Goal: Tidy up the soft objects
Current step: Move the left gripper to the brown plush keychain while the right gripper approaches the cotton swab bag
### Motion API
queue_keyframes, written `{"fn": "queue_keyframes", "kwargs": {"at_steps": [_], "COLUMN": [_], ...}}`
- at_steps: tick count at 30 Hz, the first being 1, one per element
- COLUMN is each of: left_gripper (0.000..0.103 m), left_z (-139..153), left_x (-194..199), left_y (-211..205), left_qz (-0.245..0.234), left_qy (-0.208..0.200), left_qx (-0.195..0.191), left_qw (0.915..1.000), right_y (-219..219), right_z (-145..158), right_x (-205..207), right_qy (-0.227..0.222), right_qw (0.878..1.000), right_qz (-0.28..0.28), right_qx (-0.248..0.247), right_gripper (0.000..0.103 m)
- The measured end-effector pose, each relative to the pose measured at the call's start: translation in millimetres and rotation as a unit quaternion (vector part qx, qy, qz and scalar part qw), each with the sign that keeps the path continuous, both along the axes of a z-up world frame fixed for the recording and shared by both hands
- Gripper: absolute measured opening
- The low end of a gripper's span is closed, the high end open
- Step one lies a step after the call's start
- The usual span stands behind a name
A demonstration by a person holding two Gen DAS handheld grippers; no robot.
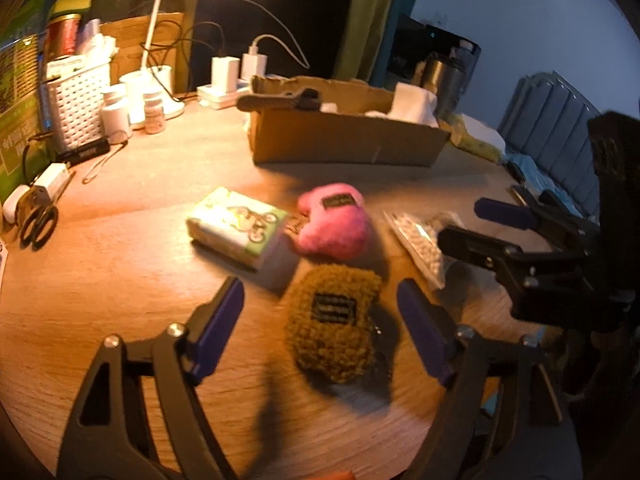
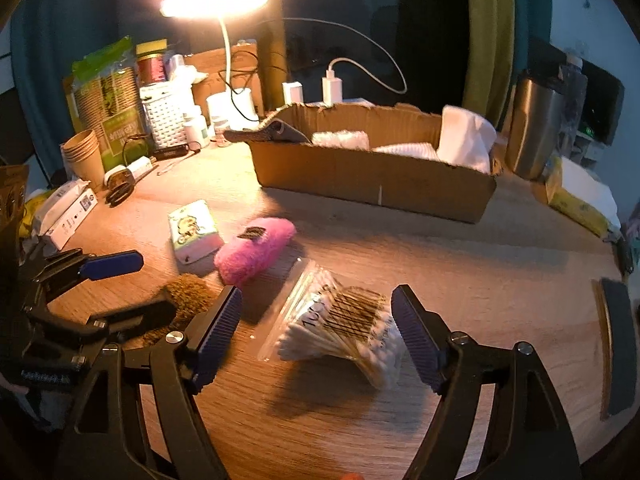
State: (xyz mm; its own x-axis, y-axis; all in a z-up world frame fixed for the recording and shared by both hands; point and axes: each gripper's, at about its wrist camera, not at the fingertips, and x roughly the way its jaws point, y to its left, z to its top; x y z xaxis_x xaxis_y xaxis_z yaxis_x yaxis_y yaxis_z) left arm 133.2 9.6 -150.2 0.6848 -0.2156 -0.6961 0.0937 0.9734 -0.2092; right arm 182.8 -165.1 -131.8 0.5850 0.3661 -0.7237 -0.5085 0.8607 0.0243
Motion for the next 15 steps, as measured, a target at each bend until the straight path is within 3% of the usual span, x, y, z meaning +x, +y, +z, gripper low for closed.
{"fn": "queue_keyframes", "kwargs": {"at_steps": [15], "left_gripper": [0.081], "left_z": [-22.9], "left_x": [13.0], "left_y": [-25.0], "left_qz": [-0.033], "left_qy": [0.04], "left_qx": [0.035], "left_qw": [0.998], "right_y": [-6.0], "right_z": [-21.9], "right_x": [9.4], "right_qy": [0.022], "right_qw": [1.0], "right_qz": [-0.015], "right_qx": [0.0], "right_gripper": [0.08]}}
